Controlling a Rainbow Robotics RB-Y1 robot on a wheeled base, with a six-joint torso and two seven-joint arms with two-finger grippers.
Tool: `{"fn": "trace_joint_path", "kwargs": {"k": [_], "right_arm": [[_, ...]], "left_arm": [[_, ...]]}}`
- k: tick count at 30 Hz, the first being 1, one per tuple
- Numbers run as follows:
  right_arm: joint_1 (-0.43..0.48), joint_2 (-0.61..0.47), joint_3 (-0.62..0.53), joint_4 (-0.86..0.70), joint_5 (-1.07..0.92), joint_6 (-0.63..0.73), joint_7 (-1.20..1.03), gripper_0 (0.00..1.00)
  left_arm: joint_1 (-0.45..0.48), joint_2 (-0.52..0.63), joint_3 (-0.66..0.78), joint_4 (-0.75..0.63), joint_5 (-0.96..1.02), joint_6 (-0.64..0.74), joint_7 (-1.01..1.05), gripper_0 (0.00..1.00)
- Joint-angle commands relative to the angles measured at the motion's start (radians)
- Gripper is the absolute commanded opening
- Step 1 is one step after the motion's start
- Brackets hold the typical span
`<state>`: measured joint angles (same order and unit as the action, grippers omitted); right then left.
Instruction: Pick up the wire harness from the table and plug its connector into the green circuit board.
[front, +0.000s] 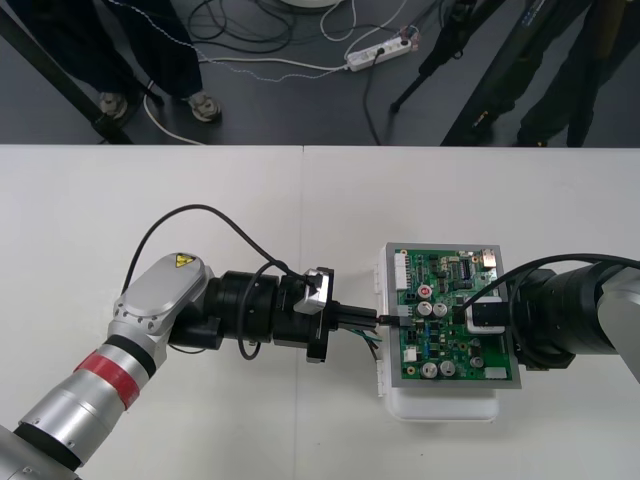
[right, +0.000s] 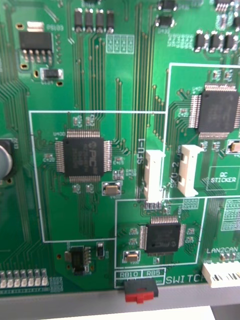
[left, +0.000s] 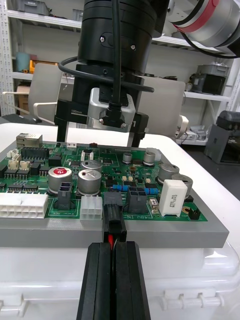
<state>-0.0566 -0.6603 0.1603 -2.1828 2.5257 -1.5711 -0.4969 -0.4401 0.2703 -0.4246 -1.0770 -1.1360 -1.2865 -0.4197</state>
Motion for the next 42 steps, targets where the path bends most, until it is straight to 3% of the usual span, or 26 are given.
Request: {"fn": "trace_joint_path", "kwargs": {"k": [1,42], "right_arm": [[0.009,0.004,0.021,-0.038,-0.007,0.000,-0.048,1.00],[0.008,0.004,0.022,-0.038,-0.016,0.000,-0.063,1.00]], "left_arm": [[-0.028,-0.036,-0.048,-0.023,0.019,-0.022,-0.048,0.00],[-0.032,-0.071,-0.046,-0.027,-0.028,0.026,-0.042,0.00]]}}
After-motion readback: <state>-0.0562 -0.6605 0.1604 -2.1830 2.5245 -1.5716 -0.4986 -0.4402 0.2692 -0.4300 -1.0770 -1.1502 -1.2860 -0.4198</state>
